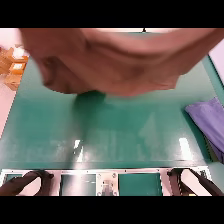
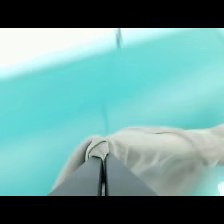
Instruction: Fold the shirts.
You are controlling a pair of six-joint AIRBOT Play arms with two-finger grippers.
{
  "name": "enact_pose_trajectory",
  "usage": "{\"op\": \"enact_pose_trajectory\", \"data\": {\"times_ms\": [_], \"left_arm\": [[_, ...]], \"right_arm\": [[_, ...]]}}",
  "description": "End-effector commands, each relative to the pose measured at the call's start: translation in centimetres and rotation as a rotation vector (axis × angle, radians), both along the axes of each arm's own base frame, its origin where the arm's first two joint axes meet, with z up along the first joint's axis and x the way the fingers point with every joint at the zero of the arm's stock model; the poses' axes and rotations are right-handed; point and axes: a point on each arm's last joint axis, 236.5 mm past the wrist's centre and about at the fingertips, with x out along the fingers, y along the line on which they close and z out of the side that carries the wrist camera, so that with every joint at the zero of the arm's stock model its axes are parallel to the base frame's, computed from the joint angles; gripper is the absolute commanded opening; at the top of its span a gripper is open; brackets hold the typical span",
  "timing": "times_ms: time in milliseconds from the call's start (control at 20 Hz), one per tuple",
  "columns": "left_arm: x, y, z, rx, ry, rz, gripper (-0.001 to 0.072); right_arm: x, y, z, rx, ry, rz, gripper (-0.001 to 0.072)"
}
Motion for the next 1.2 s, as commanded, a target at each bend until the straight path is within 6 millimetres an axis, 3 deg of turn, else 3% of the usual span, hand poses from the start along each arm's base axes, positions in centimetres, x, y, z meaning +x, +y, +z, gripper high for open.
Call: {"op": "enact_pose_trajectory", "data": {"times_ms": [0,100,150,250,350,400,500,600,700,850,950,1050,1150], "left_arm": [[-11.8,2.3,12.2,-0.109,-0.442,0.135,0.0024],[-15.8,3.2,14.3,-0.090,-0.559,0.195,0.0024],[-16.3,3.8,14.1,-0.068,-0.560,0.227,0.0024],[-14.7,4.2,12.1,-0.030,-0.471,0.244,0.0024],[-10.4,4.4,8.6,-0.018,-0.327,0.233,0.0024],[-7.9,4.4,6.5,-0.025,-0.253,0.220,0.0025],[-1.6,3.6,0.3,-0.046,-0.059,0.150,0.0025],[3.9,1.7,-6.9,-0.089,0.139,0.034,0.0025],[8.9,0.0,-15.6,-0.169,0.355,-0.067,0.0025],[13.9,-1.1,-28.0,-0.257,0.611,-0.143,0.0025],[16.6,-1.3,-35.0,-0.322,0.724,-0.150,0.0025],[18.4,-1.9,-39.3,-0.385,0.778,-0.176,0.0025],[20.1,-2.0,-40.8,-0.429,0.761,-0.181,0.0028]], "right_arm": [[-7.8,2.9,12.9,-0.121,-0.418,-0.120,0.0014],[-9.5,2.7,14.7,-0.148,-0.499,-0.201,0.0014],[-9.4,2.3,14.3,-0.170,-0.487,-0.224,0.0014],[-8.1,1.3,12.8,-0.152,-0.429,-0.225,0.0014],[-4.9,-0.9,9.1,-0.090,-0.303,-0.224,0.0014],[-3.1,-2.0,6.5,-0.052,-0.226,-0.217,0.0014],[0.5,-3.5,0.1,0.020,-0.066,-0.183,0.0014],[3.8,-3.6,-7.7,0.089,0.107,-0.125,0.0014],[6.9,-3.4,-15.9,0.165,0.260,-0.105,0.0014],[10.5,-3.6,-28.7,0.253,0.476,-0.152,0.0014],[12.3,-3.6,-36.2,0.289,0.613,-0.190,0.0014],[13.8,-3.1,-41.6,0.317,0.729,-0.189,0.0014],[15.3,-3.0,-44.4,0.348,0.790,-0.185,0.0016]]}}
